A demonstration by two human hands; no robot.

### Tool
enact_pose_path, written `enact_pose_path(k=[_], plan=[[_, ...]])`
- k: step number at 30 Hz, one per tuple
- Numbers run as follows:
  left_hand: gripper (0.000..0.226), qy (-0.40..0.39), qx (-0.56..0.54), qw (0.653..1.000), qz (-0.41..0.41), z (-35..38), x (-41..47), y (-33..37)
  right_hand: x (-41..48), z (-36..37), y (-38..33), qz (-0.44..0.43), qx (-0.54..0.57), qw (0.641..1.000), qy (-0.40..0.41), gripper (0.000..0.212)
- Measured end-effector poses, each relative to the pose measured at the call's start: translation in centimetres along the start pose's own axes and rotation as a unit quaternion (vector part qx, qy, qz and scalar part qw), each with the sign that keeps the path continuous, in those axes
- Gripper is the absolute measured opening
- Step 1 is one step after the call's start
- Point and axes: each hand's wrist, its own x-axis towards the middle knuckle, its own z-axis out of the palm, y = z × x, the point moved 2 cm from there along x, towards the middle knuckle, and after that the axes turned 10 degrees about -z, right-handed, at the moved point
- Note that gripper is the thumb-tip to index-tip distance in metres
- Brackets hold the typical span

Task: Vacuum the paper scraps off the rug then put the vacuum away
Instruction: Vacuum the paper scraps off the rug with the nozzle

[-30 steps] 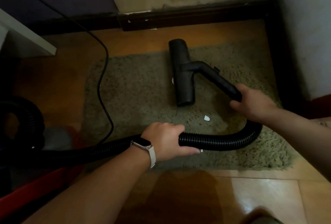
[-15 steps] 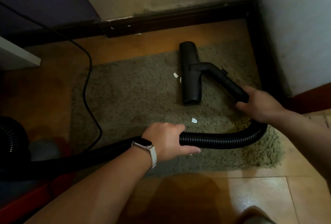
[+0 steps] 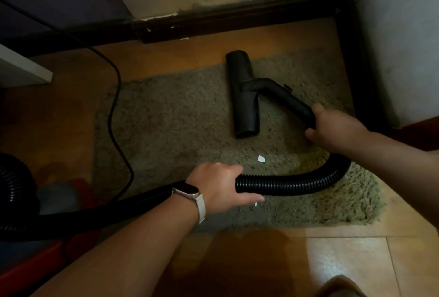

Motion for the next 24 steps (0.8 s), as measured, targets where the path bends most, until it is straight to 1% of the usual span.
enact_pose_path(k=[2, 8, 13, 18, 24], plan=[[0.074, 0.002, -0.008, 1.000, 0.002, 0.1, -0.2, -0.5, 0.5, -0.2, -1.1, -0.002, -0.028, 1.000, -0.004, 0.045], [0.073, 0.011, -0.016, 1.000, 0.002, 0.4, -0.6, -2.0, 1.8, -0.2, -4.3, -0.005, -0.066, 0.997, -0.035, 0.040], [0.074, 0.005, -0.020, 1.000, -0.006, 0.8, -1.4, -2.7, 2.1, 0.0, -5.6, -0.020, -0.062, 0.997, -0.045, 0.041], [0.075, 0.006, -0.013, 1.000, -0.012, 0.8, -2.1, -3.1, 2.4, 0.4, -6.9, -0.054, -0.064, 0.995, -0.045, 0.044], [0.077, 0.018, 0.005, 1.000, -0.021, 0.8, -2.9, -3.1, 2.1, 1.7, -5.8, -0.082, -0.013, 0.997, -0.011, 0.035]])
